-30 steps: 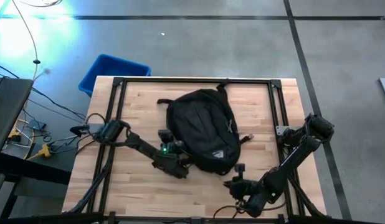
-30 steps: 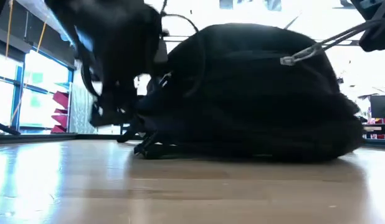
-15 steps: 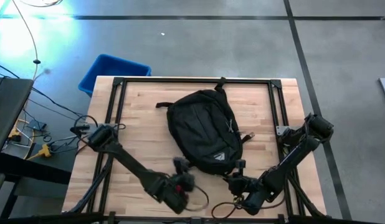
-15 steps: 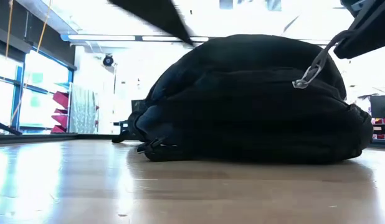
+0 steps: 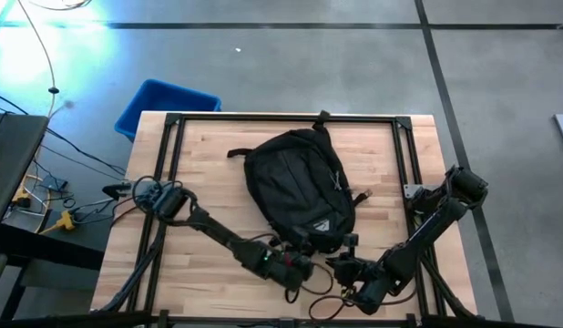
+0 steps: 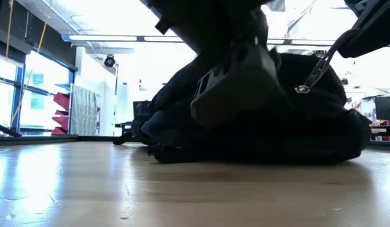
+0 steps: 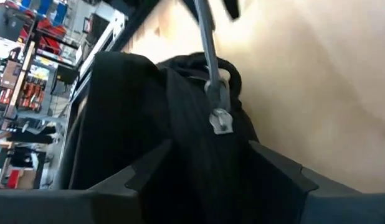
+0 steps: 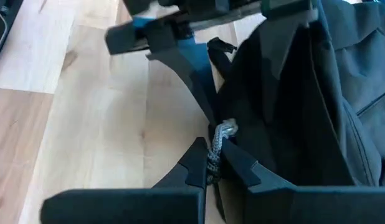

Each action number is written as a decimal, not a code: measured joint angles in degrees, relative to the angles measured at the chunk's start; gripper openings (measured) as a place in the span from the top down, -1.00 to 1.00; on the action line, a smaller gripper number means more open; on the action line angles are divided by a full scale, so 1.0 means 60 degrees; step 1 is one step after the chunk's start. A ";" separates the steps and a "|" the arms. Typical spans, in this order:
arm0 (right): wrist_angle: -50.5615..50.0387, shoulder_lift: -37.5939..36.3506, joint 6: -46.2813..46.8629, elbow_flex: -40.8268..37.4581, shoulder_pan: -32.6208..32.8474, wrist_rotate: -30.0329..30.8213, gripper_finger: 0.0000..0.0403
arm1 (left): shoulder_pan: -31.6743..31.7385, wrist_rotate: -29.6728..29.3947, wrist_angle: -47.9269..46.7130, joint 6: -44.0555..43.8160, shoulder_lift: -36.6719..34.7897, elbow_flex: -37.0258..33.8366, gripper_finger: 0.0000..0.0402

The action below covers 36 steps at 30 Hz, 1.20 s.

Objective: Unpack backpack
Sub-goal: Close the black backpack

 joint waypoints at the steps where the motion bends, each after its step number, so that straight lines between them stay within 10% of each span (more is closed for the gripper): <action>1: -0.0003 0.0000 0.0000 0.0000 -0.0003 -0.0010 1.00 | 0.0054 0.0064 -0.0136 -0.0098 0.0011 0.0001 0.06; 10: -0.1090 -0.0004 0.0936 0.0004 -0.0004 -0.0239 1.00 | -0.0314 -0.0459 -0.0832 -0.0985 0.0051 0.0007 0.92; 23: -0.4246 -0.0152 0.4601 -0.1332 0.0097 0.0637 1.00 | -0.2008 -0.2961 -0.2563 -0.2364 -0.0836 0.0000 0.99; 30: -0.2567 -0.0749 0.3036 -0.1026 0.0675 0.0439 1.00 | -0.1844 -0.3076 -0.6617 -0.6673 -0.0965 -0.0070 1.00; 36: -0.1149 -0.0900 0.0570 -0.0053 0.1010 0.0083 1.00 | -0.1089 -0.2713 -0.5675 -0.5249 -0.0969 -0.0335 1.00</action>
